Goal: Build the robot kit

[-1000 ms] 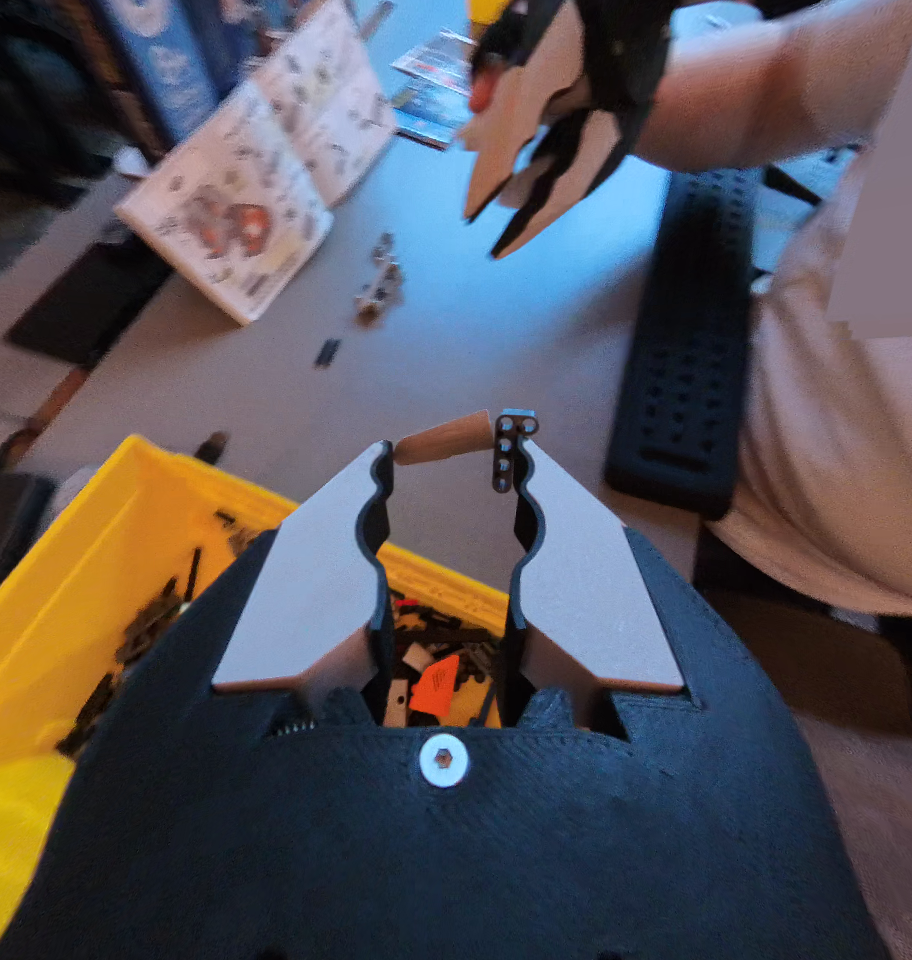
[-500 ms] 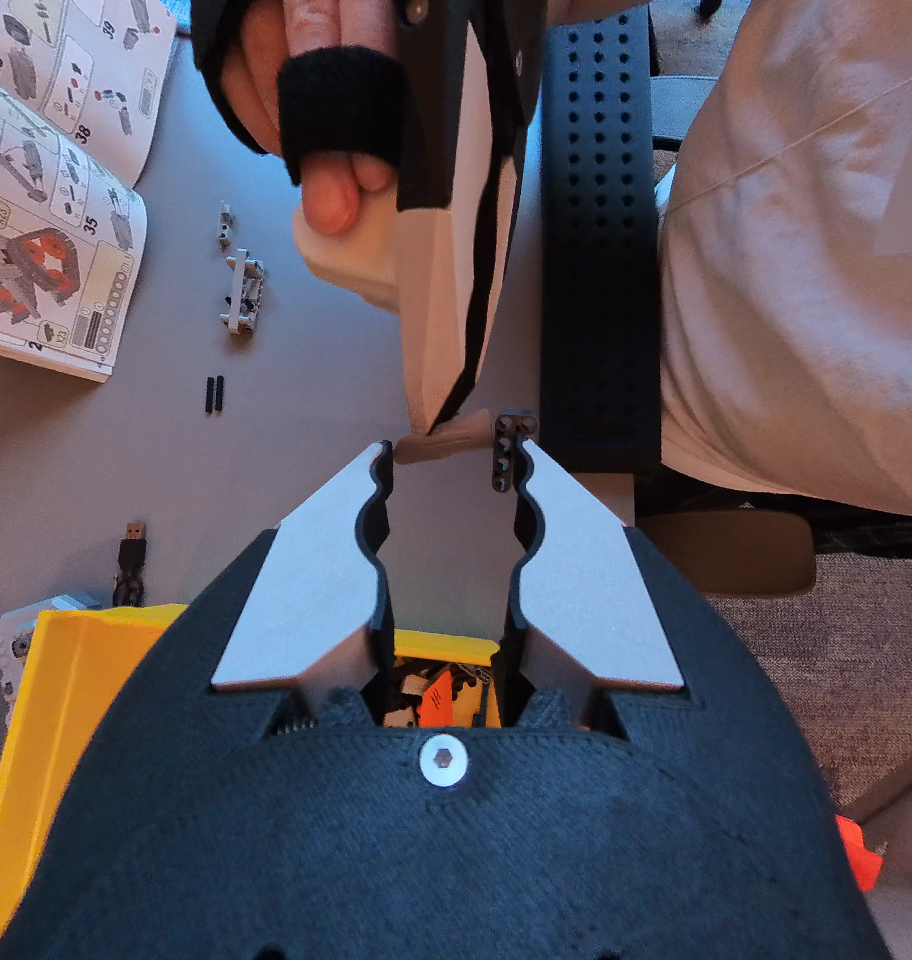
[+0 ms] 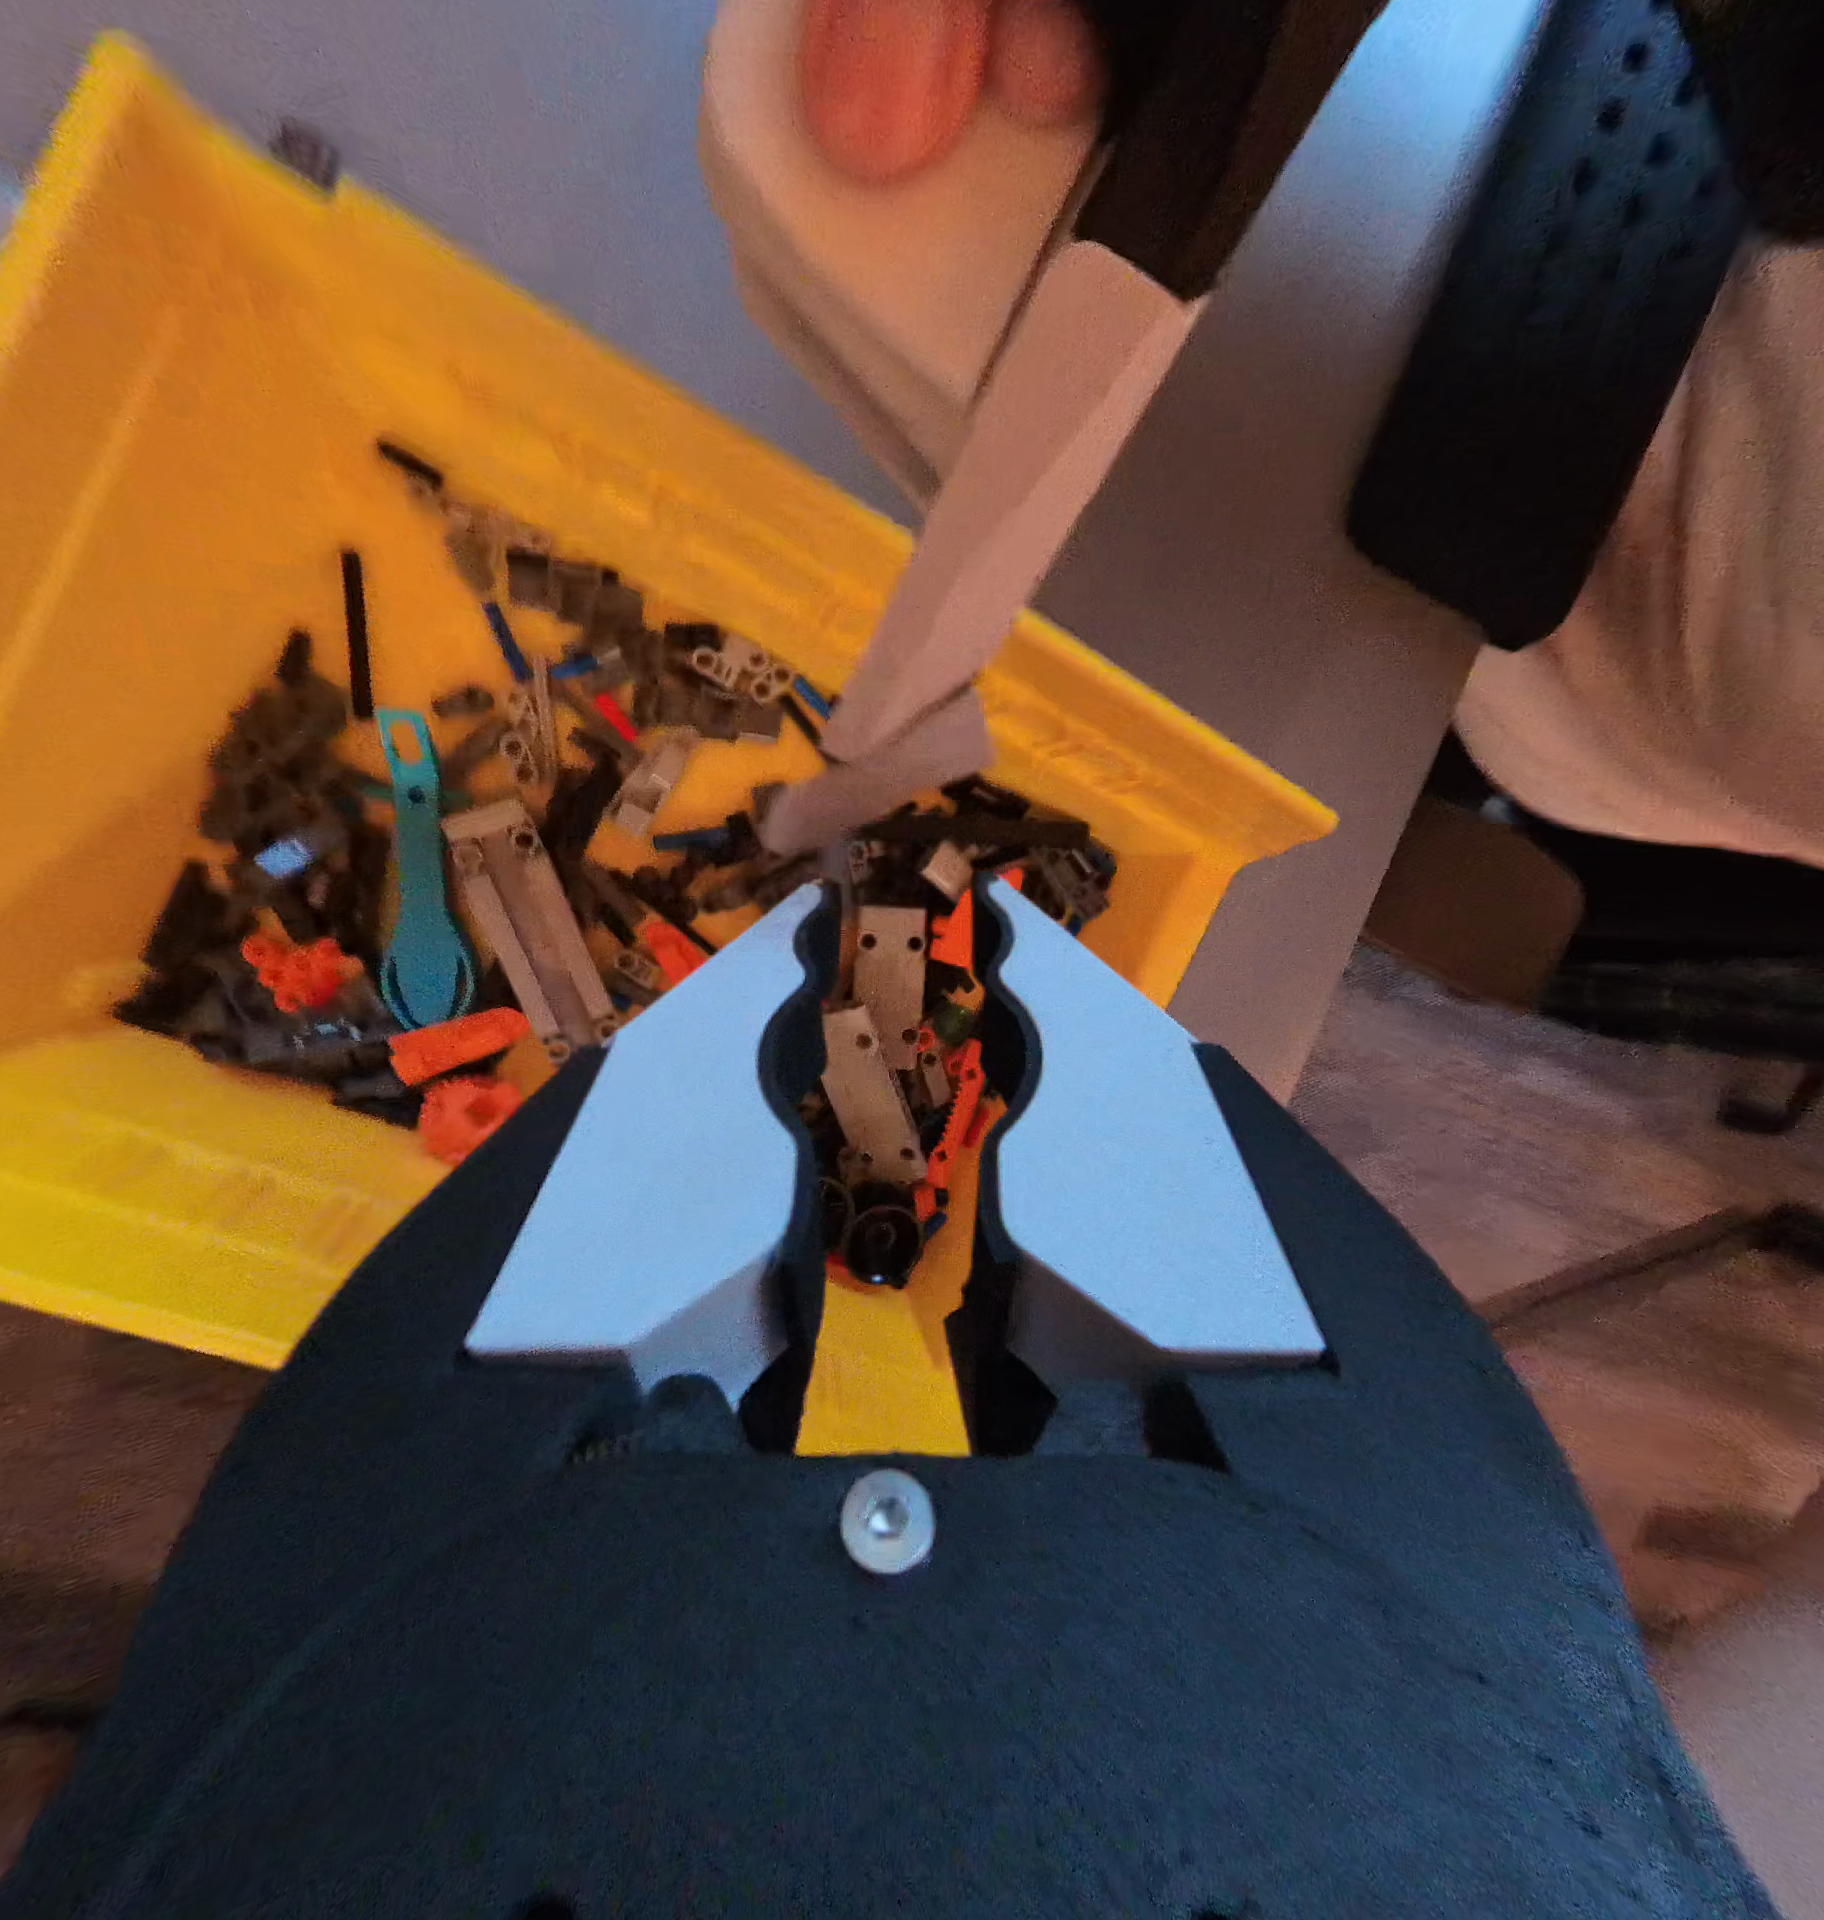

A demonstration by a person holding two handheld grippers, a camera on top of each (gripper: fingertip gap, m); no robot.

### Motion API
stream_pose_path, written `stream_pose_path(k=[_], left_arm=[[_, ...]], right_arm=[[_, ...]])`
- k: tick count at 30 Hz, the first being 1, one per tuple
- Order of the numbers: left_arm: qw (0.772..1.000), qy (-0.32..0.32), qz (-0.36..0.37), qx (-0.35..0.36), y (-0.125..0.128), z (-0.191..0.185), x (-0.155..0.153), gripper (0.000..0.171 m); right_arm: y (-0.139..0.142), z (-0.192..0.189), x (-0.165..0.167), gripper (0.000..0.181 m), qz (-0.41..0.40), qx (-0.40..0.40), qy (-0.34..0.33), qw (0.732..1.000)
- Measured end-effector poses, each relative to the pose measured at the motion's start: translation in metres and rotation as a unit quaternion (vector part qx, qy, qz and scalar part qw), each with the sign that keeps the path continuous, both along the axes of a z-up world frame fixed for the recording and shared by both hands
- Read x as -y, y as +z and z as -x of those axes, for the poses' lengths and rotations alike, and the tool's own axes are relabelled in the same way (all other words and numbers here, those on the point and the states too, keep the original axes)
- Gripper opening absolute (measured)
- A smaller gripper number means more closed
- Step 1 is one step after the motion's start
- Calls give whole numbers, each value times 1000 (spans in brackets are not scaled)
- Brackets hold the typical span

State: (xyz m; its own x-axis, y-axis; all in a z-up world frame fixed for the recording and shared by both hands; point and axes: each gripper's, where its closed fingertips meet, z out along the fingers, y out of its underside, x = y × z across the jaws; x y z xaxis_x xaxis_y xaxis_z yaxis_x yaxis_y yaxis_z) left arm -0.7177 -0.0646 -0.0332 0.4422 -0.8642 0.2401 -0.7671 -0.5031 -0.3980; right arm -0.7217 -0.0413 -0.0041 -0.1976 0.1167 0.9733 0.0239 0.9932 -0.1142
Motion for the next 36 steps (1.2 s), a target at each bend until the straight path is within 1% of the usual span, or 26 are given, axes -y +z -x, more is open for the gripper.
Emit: stream_pose_path(k=[1, 3, 4, 5, 6, 7, 8, 9, 10, 11, 12, 14, 15, 17, 19, 20, 21, 22, 23, 26, 27, 29, 31, 33, 36], left_arm=[[1000, 18, 15, 16, -6, 7, -3, 22], [997, 61, 29, 43, -16, 19, -11, 28], [995, 80, 32, 48, -19, 25, -13, 29], [994, 97, 22, 49, -21, 29, -16, 29], [992, 115, -3, 58, -18, 29, -21, 31], [988, 129, -36, 80, -9, 25, -26, 35], [981, 137, -74, 113, 4, 16, -29, 36], [972, 142, -115, 146, 19, 5, -30, 37], [961, 146, -157, 175, 34, -6, -29, 44], [946, 154, -203, 199, 48, -17, -28, 47], [931, 161, -243, 220, 61, -28, -26, 46], [902, 163, -295, 270, 85, -57, -14, 37], [890, 163, -310, 292, 94, -72, -8, 34], [874, 161, -319, 328, 110, -102, 2, 27], [862, 161, -317, 361, 126, -127, 6, 24], [856, 162, -313, 378, 134, -139, 7, 24], [851, 157, -305, 397, 142, -151, 9, 24], [848, 150, -293, 415, 150, -162, 10, 23], [845, 141, -280, 432, 157, -173, 12, 24], [845, 110, -239, 466, 172, -203, 18, 20], [848, 101, -227, 467, 173, -212, 19, 15], [856, 93, -213, 463, 173, -227, 20, 12], [859, 88, -206, 460, 173, -238, 21, 2], [859, 90, -195, 465, 174, -245, 21, 0], [863, 92, -161, 469, 170, -254, 19, 0]], right_arm=[[-8, 6, -9, 1, 13, 13, -16, 1000], [-14, 10, -21, 1, 46, 27, -36, 998], [-16, 8, -27, 0, 75, 38, -50, 995], [-15, 5, -29, 1, 129, 50, -62, 988], [-10, -1, -28, 1, 211, 63, -66, 973], [-3, -9, -24, 0, 313, 77, -65, 944], [8, -19, -17, 0, 419, 89, -57, 902], [21, -29, -11, 0, 520, 102, -43, 847], [35, -41, -4, 0, 610, 114, -26, 784], [51, -54, 1, 0, 681, 118, -2, 723], [66, -67, 4, 0, 736, 115, 20, 667], [92, -94, 6, 0, 813, 102, 57, 570], [104, -107, 7, 0, 840, 94, 76, 529], [121, -133, 7, 0, 881, 77, 103, 454], [132, -157, 10, 0, 908, 72, 127, 393], [136, -168, 12, 0, 916, 72, 134, 372], [138, -177, 16, 0, 920, 72, 135, 361], [139, -186, 19, 0, 921, 71, 134, 358], [139, -194, 23, 0, 920, 71, 130, 363], [141, -215, 32, 0, 909, 59, 112, 396], [143, -222, 33, 0, 908, 53, 108, 402], [146, -234, 35, 0, 907, 42, 98, 408], [145, -244, 37, 0, 906, 37, 85, 414], [143, -251, 39, 0, 907, 35, 75, 412], [138, -260, 37, 0, 918, 32, 68, 390]])
